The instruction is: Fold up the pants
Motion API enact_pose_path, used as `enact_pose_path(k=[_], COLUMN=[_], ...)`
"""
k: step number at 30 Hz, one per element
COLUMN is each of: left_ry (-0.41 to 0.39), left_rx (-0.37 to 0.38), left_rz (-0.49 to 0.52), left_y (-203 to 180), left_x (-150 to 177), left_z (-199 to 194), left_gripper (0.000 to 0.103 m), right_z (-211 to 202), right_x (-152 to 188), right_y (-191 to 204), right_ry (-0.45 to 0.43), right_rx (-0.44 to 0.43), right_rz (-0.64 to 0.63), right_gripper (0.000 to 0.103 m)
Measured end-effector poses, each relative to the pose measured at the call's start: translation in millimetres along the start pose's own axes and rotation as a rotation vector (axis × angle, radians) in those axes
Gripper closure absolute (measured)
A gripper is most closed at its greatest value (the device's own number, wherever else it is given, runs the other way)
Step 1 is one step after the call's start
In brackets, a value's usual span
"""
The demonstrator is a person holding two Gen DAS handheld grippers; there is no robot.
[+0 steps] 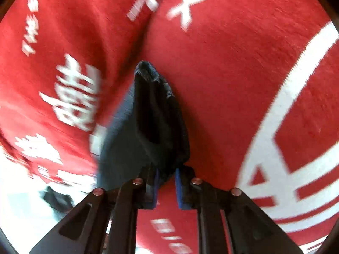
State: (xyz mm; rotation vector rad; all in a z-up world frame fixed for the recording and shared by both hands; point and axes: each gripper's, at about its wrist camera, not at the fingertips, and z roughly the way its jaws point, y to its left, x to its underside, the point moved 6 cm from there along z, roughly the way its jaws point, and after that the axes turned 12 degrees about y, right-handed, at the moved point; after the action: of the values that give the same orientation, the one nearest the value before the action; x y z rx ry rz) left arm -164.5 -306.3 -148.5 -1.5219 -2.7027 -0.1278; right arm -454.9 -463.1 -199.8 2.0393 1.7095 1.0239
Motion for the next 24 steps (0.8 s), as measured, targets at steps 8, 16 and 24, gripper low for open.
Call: enact_pose_path(k=[8,16,24], left_ry=[-0.061,-0.035,-0.015], left_rx=[-0.106,-0.209,-0.163], left_rz=[-0.09,-0.263,-0.252], left_y=[86,223,316], left_x=[2,20,8], left_z=[-33,-26,19], left_gripper=[0.013,0.013,0.008], right_z=[-18,68,237], right_x=[32,109,211], right_y=[15,115,232], right_ry=[-0.002,0.258,0.5], right_rx=[-0.006,-0.214,-0.37], right_rz=[-0.059,-0.261,-0.282], right_gripper=[0.058,0.058,0.058])
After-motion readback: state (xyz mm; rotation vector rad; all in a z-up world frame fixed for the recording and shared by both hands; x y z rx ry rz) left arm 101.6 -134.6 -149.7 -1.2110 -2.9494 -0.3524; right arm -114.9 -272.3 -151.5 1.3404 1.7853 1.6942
